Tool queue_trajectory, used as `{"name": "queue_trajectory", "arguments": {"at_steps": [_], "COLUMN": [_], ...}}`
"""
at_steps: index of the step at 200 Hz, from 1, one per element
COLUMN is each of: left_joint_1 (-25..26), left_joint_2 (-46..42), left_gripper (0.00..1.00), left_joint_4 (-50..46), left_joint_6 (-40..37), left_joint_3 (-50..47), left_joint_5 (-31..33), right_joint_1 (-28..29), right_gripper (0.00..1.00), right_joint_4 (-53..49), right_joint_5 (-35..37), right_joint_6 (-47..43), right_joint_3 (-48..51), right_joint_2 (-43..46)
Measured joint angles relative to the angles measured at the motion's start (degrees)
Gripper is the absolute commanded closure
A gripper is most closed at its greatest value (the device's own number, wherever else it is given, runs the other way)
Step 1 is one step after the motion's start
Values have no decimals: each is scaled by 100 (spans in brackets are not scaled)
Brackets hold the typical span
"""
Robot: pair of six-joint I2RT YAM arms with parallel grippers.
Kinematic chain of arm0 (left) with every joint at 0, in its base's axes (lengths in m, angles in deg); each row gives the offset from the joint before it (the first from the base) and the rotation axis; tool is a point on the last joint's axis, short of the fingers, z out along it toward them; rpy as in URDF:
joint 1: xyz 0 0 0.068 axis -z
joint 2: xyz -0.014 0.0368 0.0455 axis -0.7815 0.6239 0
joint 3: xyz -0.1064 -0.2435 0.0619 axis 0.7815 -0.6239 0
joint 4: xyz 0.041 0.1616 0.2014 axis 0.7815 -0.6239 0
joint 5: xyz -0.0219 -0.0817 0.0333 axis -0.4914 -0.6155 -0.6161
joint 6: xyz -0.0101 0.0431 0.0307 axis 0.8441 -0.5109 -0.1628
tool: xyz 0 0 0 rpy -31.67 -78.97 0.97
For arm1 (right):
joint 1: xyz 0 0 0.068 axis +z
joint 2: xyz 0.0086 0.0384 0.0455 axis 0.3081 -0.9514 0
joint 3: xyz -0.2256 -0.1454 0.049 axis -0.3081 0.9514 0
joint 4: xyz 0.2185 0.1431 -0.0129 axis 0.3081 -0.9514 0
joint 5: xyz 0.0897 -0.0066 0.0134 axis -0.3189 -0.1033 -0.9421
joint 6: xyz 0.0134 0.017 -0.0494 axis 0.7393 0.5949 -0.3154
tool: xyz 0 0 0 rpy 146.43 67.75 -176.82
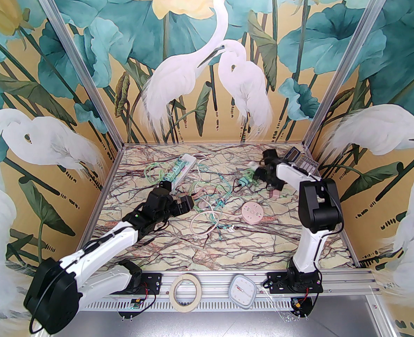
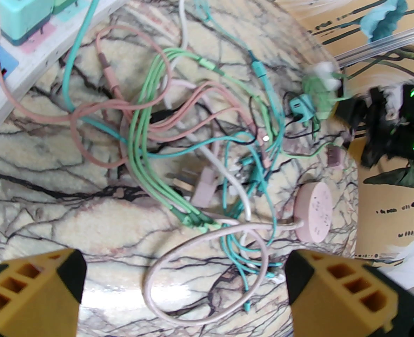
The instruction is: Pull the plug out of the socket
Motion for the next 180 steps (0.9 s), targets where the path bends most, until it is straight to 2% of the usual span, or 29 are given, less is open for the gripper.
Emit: {"name": "queue_trajectory", "arguments": {"at_steps": [42,65,86,116,130,141,164,180], "left_joint_1": [0,0,0,-87,-328,-723,-1593,-1987], "left_joint_2": [33,15,-74,-129,-116,-42,264,549], "left_gripper": [0,0,0,1,2,3,7,8], "left_joint_4": [225,225,160,-81,-153,-179,-223,-197], "left_joint_6": [-2,-17,-76,-258,-339,-369,-424,-461], "left_joint_3": [-33,-33,-31,76,155,223,365,404], "left_joint_5": [-146,-111,131,754,975,1029,1060,990], "right_joint_1": [120,267,581,1318,1637,1788,1847,1847], "right_gripper": [1,1,1,1,1,1,1,1], "right_joint_4": [-105,-133,57,693,1145,1493,2151,2476], "right_joint_5": [-101,-125,-122,-129,-149,-195,-313,-398], "right_joint_6": [13,2,-72,-245,-280,-299,-308,-321], "right_joint_3": [962,1325,1331,1427,1679,1937,2450,2643], "right_joint_2": [868,1650,2262,2881,3095,3204,3217,3119]}}
